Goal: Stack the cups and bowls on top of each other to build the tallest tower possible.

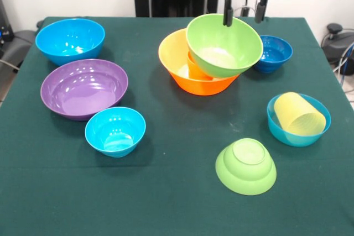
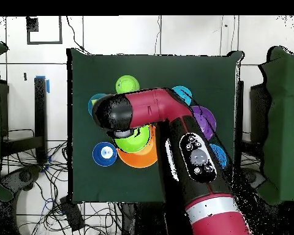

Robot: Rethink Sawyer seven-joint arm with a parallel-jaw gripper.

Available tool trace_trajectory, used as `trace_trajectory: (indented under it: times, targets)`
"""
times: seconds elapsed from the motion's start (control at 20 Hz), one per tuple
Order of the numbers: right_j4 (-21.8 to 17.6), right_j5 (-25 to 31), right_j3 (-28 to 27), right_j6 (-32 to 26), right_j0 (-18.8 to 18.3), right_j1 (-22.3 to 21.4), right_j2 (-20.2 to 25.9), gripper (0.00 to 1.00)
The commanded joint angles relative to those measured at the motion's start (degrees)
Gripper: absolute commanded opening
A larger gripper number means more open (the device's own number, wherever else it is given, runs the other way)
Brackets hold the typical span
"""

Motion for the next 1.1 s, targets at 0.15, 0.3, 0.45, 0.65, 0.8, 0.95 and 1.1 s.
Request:
trace_trajectory:
  times: [0.15, 0.3, 0.45, 0.65, 0.8, 0.95, 1.1]
  targets:
    - [-3.3, -5.0, 3.5, -1.4, 1.5, 3.3, 0.9, 1.0]
    - [-3.6, -5.2, 2.4, -2.0, 1.5, 4.6, 0.9, 1.0]
    - [-3.7, -5.5, 2.3, -2.1, 1.4, 5.3, 0.9, 1.0]
    - [-3.4, -4.9, 1.5, -2.6, 1.1, 6.3, 1.0, 1.0]
    - [-3.4, -4.8, 1.1, -2.8, 1.0, 6.9, 1.1, 1.0]
    - [-3.8, -5.0, 0.6, -2.8, 1.2, 7.5, 1.0, 1.0]
    - [-4.5, -5.7, 0.0, -2.2, 1.9, 8.4, 0.6, 1.0]
